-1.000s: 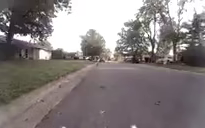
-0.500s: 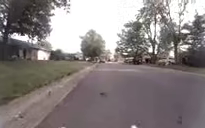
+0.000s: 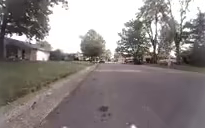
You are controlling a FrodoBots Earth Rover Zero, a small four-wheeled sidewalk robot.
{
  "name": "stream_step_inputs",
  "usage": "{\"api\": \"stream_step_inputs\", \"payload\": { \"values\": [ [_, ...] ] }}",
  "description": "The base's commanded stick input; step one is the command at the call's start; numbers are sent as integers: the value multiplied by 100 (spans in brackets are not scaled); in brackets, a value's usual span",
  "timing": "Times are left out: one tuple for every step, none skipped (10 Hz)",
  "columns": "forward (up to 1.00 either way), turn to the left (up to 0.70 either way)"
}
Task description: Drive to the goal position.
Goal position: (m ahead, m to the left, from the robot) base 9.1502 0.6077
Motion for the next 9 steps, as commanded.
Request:
{"api": "stream_step_inputs", "payload": {
  "values": [
    [100, 0],
    [100, 0],
    [100, 0],
    [100, 0],
    [100, 0],
    [100, 0],
    [100, 0],
    [100, 0],
    [100, 0]
  ]
}}
